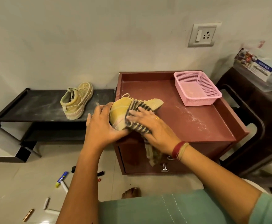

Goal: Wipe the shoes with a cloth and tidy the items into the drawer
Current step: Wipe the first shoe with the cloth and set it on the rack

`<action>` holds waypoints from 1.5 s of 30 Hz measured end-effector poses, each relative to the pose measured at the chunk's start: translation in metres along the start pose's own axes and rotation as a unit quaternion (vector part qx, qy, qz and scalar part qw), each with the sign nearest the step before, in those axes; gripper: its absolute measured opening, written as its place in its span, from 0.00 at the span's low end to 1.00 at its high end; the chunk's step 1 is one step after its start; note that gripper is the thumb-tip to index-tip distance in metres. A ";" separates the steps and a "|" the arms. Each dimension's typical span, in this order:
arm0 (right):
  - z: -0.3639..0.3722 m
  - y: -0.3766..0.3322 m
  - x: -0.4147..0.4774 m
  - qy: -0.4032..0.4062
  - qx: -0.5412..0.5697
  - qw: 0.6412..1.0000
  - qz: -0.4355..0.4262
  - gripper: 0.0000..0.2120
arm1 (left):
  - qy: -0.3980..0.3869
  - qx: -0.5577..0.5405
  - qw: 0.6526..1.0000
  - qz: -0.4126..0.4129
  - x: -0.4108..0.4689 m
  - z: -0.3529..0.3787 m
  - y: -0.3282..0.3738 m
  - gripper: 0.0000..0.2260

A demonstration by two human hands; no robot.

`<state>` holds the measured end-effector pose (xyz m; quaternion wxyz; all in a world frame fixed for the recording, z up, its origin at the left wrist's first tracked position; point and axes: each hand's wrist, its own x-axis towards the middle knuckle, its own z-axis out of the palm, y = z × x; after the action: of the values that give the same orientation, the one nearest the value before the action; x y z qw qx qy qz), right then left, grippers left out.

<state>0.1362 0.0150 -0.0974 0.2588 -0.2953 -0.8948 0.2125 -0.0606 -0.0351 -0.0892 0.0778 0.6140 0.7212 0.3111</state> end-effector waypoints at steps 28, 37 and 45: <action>-0.029 0.043 0.025 0.194 0.044 0.961 0.194 0.18 | -0.058 0.064 0.996 -0.036 0.007 0.004 -0.010 0.52; -0.007 0.037 0.016 0.038 -0.098 0.989 0.102 0.23 | -0.022 0.097 0.995 -0.011 0.011 0.009 -0.011 0.51; -0.001 0.027 0.016 0.027 -0.094 0.993 0.064 0.23 | -0.017 0.082 0.996 -0.016 0.010 0.011 -0.005 0.48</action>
<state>0.1375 0.0457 -0.1055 0.2395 -0.3806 -0.8829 0.1352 -0.0616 -0.0224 -0.0975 0.0448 0.6117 0.7529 0.2387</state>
